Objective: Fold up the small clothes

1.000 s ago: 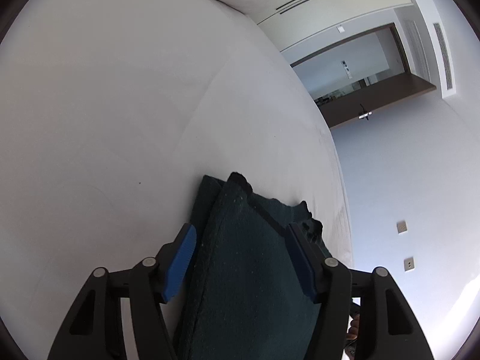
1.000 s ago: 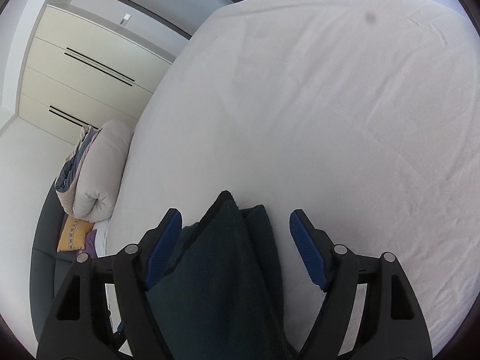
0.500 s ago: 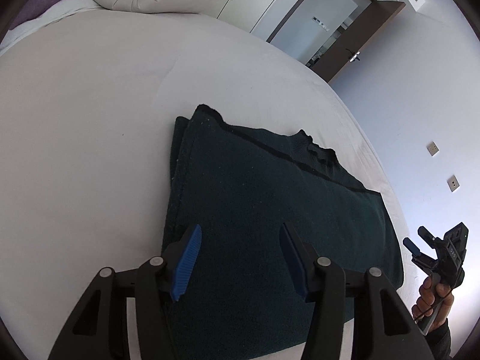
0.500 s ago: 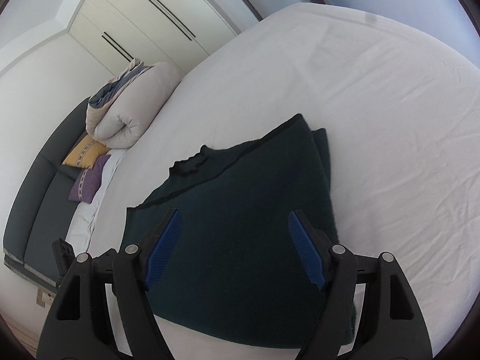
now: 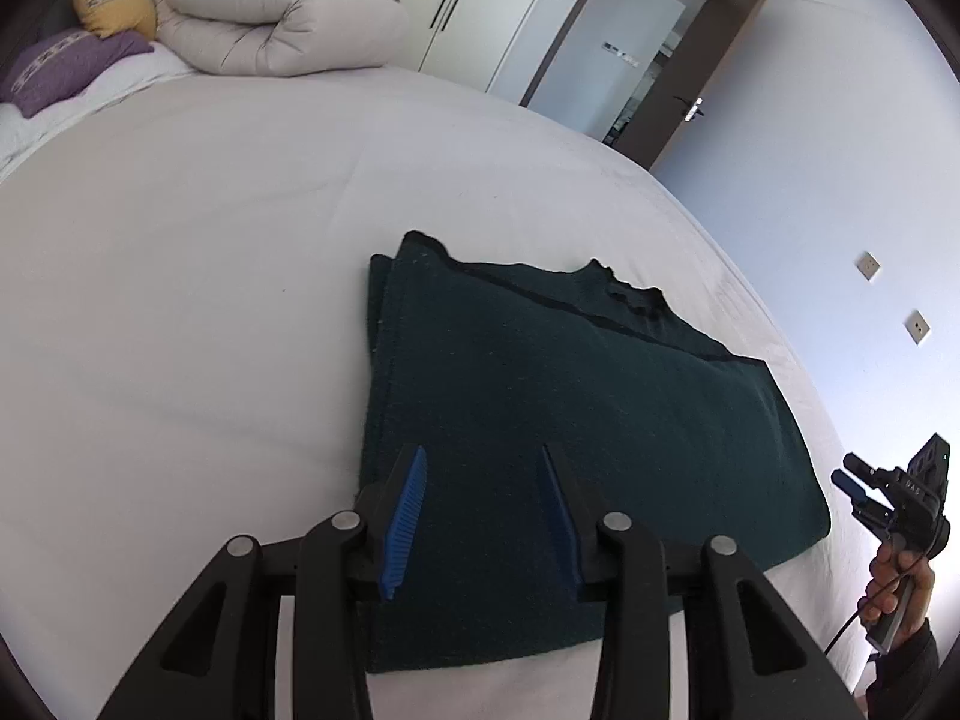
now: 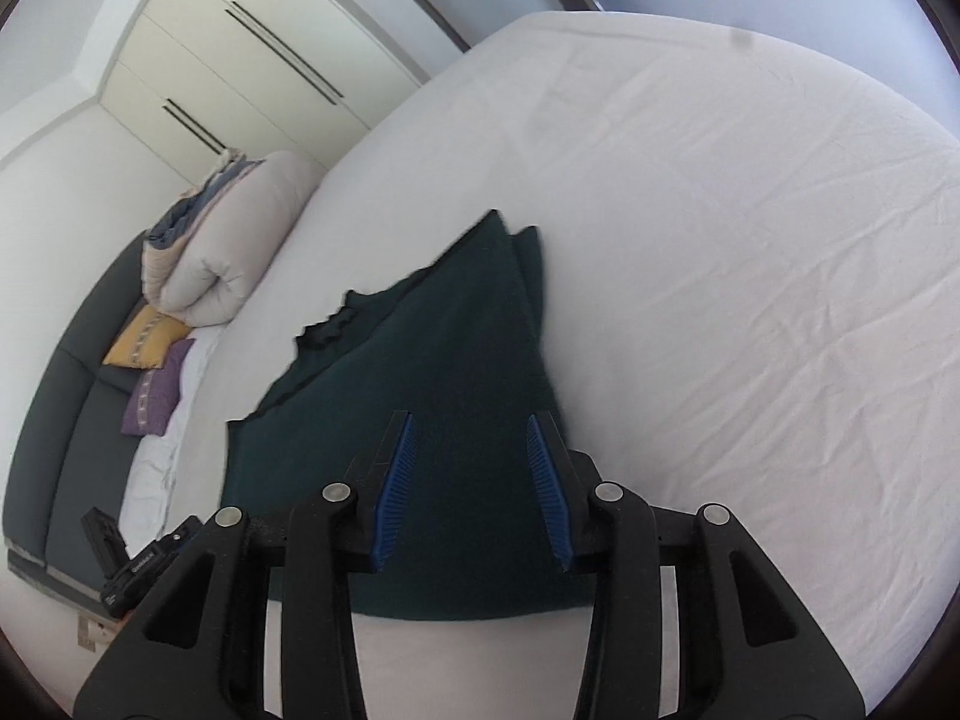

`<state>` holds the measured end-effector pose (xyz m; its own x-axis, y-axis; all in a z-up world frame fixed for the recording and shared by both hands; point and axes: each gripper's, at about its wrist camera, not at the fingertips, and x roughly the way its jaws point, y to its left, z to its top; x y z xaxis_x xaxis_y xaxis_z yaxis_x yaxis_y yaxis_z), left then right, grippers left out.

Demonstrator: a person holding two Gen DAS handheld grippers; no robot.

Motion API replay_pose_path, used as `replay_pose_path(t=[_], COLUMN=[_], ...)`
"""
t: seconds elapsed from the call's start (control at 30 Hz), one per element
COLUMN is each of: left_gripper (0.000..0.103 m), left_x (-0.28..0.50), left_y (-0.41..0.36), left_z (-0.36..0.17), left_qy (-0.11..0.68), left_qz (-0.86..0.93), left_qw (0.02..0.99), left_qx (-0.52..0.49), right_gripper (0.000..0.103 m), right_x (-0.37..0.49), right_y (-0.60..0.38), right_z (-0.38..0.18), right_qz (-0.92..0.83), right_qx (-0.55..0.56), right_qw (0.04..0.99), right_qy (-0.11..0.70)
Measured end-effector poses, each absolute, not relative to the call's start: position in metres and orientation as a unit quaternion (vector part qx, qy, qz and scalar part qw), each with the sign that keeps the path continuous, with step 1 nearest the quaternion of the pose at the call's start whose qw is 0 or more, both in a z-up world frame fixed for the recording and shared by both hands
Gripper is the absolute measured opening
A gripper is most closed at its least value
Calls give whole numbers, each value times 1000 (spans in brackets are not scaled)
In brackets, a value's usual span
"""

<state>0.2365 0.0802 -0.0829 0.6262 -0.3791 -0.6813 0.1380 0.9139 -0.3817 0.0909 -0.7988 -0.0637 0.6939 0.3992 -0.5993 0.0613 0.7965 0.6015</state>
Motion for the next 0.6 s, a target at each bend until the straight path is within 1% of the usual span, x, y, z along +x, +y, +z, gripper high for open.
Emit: replay_pose_path(t=[0.03,0.1,0.13,0.2,0.23,0.27,0.3,0.33,0.37,0.5,0.53,0.57,0.6], left_gripper=[50,50,50,50,49,46,40,35,27,26,26,28,29], left_x=[234,232,232,236,238,238,237,235,233,223,221,219,217], left_y=[74,63,59,56,57,63,70,75,81,95,93,86,76], left_z=[-83,-88,-92,-106,-116,-122,-126,-127,-126,-117,-112,-106,-98], left_qy=[407,415,422,450,463,465,462,462,463,462,461,457,449], left_qz=[-151,-161,-162,-146,-135,-133,-134,-132,-130,-112,-114,-124,-142], left_qw=[890,885,882,872,866,863,863,863,862,867,868,868,870], left_qx=[-141,-134,-132,-125,-131,-146,-157,-159,-160,-150,-148,-147,-145], right_gripper=[38,38,40,40,40,40,37,30,30,31,32,35,35], right_x=[89,91,93,102,105,108,109,106,100,73,64,59,55], right_y=[-792,-774,-764,-744,-739,-739,-742,-751,-762,-809,-818,-822,-821], right_z=[-60,-61,-65,-81,-93,-105,-117,-125,-128,-123,-121,-116,-109], right_qz=[123,176,197,221,213,198,181,176,173,88,79,80,85], right_qx=[309,322,327,326,327,333,343,361,384,434,451,461,463], right_qw=[864,847,837,815,808,801,795,792,790,804,801,800,803], right_qy=[378,384,392,424,441,457,467,460,446,398,387,376,366])
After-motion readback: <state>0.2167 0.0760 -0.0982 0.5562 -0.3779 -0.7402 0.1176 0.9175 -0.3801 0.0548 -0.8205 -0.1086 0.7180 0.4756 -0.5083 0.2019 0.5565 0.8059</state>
